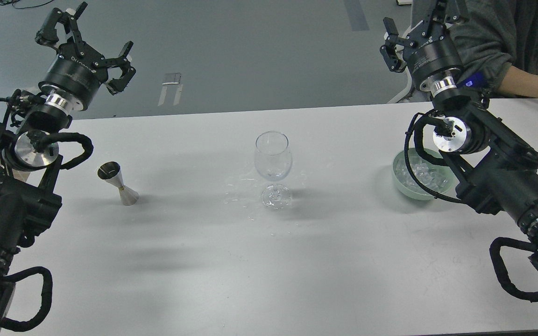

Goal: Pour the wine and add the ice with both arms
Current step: 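Move the left gripper down toward the metal jigger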

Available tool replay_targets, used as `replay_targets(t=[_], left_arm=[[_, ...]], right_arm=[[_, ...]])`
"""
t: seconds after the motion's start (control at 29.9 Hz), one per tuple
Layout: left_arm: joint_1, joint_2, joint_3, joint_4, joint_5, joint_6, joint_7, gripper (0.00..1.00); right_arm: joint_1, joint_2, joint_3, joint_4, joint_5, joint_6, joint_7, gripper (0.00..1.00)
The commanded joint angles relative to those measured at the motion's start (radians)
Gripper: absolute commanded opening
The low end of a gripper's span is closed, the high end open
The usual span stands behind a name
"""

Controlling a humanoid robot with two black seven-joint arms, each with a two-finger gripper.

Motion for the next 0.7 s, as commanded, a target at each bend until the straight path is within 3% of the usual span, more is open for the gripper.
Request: replay_targets(t=[0.0, 0.07, 0.37, 0.47, 0.54, 0.67], left_arm=[[-0.003, -0.002, 0.000, 0.001, -0.002, 0.046, 0.000, 0.98], [-0.003, 0.000, 0.000, 0.003, -0.002, 0.043, 0.002, 0.98], [0.006, -0.008, 0.003, 0.003, 0.000, -0.056, -0.003, 0.98], [0.007, -0.009, -0.008, 0.001, -0.002, -0.063, -0.003, 0.98], [0.007, -0.011, -0.010, 0.000, -0.003, -0.063, -0.027, 0.98], [0.009, -0.023, -0.008, -0.003, -0.002, -0.064, -0.131, 0.98]], right_arm=[[0.011, -0.001, -0.001, -0.006, 0.000, -0.001, 0.000, 1.00], [0.014, 0.000, -0.003, -0.022, 0.000, 0.000, -0.006, 1.00], [0.045, -0.003, -0.001, -0.034, 0.015, 0.019, -0.225, 1.00], [0.049, -0.004, -0.001, -0.034, 0.015, 0.035, -0.243, 1.00], [0.051, -0.006, 0.000, -0.034, 0.014, 0.057, -0.246, 1.00], [0.054, -0.035, 0.000, -0.040, 0.012, 0.071, -0.248, 1.00]])
